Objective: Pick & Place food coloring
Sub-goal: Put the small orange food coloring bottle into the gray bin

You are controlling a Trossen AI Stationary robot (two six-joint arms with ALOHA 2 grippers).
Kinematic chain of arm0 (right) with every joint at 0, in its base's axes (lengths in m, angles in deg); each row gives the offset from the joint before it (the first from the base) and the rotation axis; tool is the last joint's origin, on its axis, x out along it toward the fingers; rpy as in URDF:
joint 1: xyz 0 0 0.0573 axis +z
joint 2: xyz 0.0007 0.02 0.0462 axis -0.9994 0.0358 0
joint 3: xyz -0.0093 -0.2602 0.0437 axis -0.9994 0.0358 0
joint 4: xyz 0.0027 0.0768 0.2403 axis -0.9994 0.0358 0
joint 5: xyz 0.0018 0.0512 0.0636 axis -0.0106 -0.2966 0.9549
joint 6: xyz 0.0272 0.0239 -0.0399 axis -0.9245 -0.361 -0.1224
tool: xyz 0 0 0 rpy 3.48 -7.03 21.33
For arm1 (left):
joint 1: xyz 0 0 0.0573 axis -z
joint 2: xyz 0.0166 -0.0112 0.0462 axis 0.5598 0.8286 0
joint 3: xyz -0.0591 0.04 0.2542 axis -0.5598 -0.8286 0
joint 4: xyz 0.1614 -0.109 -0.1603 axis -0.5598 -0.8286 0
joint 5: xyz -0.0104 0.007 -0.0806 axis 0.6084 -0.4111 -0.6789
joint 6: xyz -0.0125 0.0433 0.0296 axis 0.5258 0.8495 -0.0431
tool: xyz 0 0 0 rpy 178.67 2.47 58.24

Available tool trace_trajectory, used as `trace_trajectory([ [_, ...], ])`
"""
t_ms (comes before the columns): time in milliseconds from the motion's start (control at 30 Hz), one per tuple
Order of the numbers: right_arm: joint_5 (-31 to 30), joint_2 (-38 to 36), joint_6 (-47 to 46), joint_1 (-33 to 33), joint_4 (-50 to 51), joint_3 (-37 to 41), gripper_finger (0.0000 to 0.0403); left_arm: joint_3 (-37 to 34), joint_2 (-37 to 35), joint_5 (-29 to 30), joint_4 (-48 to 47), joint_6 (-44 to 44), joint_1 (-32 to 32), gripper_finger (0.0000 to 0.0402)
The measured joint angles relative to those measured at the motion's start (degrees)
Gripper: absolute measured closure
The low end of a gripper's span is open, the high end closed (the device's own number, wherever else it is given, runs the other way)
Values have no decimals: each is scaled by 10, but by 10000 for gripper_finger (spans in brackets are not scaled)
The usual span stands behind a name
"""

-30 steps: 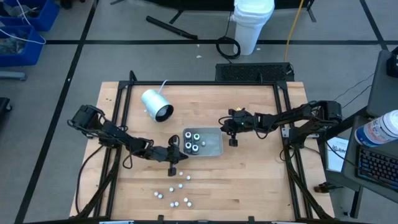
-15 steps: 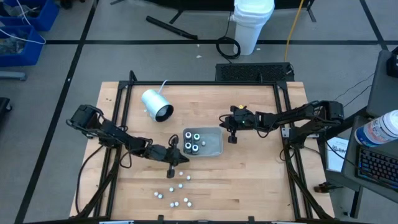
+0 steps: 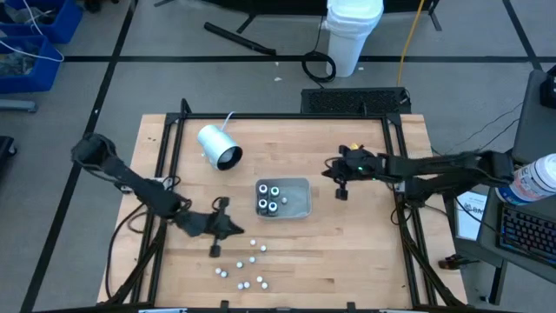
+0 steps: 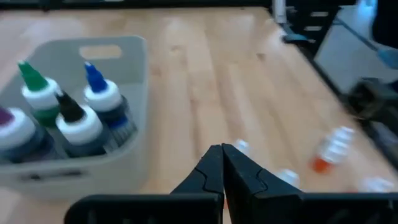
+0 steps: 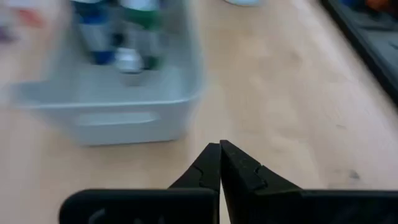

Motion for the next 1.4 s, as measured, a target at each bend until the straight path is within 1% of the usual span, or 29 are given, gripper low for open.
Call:
trace_trajectory([
  [100,59,-71,0,16,-36,56,403,0,-29,31,-48,-43,50,393],
  [200,110,-135,-23,23,-144,131,403,0,-41,61,-75,-68,86,396],
  [267,124,-167,-32,20,-196,170,403,0,-43,79,-89,-72,102,398],
  [367,124,-202,-32,3,-193,193,403,0,-42,98,-99,-81,114,392],
  [400,131,-210,-32,-4,-191,196,403,0,-42,98,-100,-82,116,392],
  [467,165,-220,-37,-19,-189,199,403,4,-42,96,-116,-88,120,397],
  [533,207,-227,-38,-30,-188,199,403,34,-38,101,-180,-118,123,398],
  [567,222,-228,-38,-33,-189,199,403,61,-32,107,-225,-144,124,398],
  [633,228,-228,-38,-37,-190,199,403,127,-6,108,-323,-192,123,398],
  [700,226,-227,-38,-37,-191,199,403,200,33,84,-422,-216,123,398],
  [767,226,-226,-38,-37,-193,199,403,268,73,45,-514,-235,123,397],
  [833,226,-226,-39,-36,-197,200,403,325,111,9,-580,-257,124,398],
  [900,226,-227,-57,-36,-199,203,403,368,146,-19,-622,-276,124,398],
  [1000,227,-226,-91,-36,-199,215,403,413,191,-57,-631,-287,123,394],
  [1167,227,-228,-107,-36,-228,241,403,459,245,-70,-632,-282,123,368],
  [1233,227,-227,-108,-36,-243,249,403,468,256,-81,-634,-292,120,353],
  [1400,227,-227,-107,-36,-260,251,403,463,272,-139,-639,-304,123,309],
])
